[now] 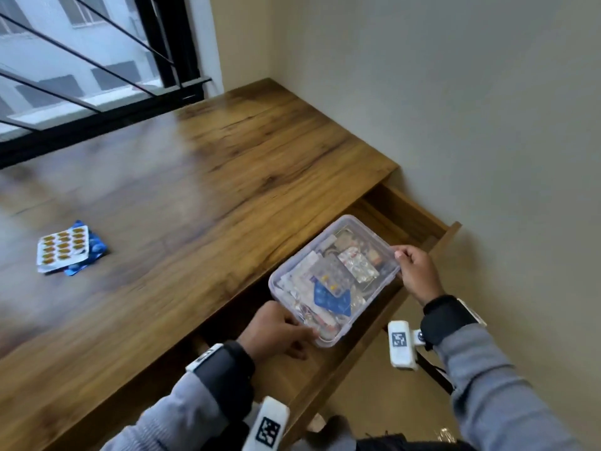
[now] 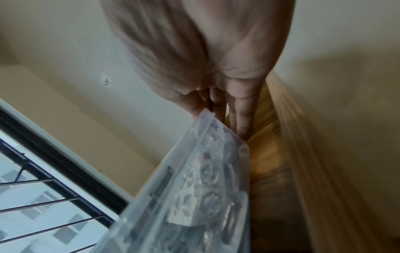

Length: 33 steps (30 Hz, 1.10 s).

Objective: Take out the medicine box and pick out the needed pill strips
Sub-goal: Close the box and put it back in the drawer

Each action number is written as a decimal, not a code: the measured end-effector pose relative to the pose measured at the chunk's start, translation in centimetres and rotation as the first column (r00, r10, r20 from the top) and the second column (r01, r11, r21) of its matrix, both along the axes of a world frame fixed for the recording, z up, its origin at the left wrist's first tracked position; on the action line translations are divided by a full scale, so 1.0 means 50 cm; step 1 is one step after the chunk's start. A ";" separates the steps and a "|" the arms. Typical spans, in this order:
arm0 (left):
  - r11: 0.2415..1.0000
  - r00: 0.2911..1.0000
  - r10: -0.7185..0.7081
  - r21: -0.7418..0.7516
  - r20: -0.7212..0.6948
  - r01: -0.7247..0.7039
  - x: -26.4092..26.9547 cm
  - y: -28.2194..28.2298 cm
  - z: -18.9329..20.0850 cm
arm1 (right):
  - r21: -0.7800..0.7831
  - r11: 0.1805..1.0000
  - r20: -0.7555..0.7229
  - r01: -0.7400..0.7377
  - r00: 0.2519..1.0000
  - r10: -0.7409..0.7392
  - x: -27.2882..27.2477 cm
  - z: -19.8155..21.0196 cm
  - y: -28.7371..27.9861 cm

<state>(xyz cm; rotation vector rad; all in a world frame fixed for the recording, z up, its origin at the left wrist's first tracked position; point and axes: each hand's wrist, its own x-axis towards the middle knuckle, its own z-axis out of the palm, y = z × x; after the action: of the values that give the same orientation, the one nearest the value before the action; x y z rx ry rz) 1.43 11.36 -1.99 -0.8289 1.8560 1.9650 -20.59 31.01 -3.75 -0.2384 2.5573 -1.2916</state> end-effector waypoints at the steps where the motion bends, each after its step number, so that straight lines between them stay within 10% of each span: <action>1: 1.000 0.999 -0.019 0.016 0.034 0.019 -0.007 0.008 -0.011 | 0.038 0.999 -0.005 0.003 1.000 -0.003 -0.003 -0.006 0.008; 27: 0.964 0.961 0.225 -0.180 0.159 -0.196 -0.053 -0.041 -0.137 | -0.009 0.999 0.224 -0.042 0.974 0.043 -0.060 -0.135 -0.111; 33: 0.948 0.974 -0.012 -0.306 0.227 0.083 -0.029 -0.052 -0.122 | 0.037 0.988 0.099 -0.147 0.985 0.142 -0.030 -0.083 -0.086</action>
<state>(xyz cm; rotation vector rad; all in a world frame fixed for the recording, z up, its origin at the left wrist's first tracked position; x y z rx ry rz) 0.00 8.78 -8.08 -1.0354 2.0565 1.4962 -22.08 26.72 -7.90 -0.3377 2.4357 -1.1635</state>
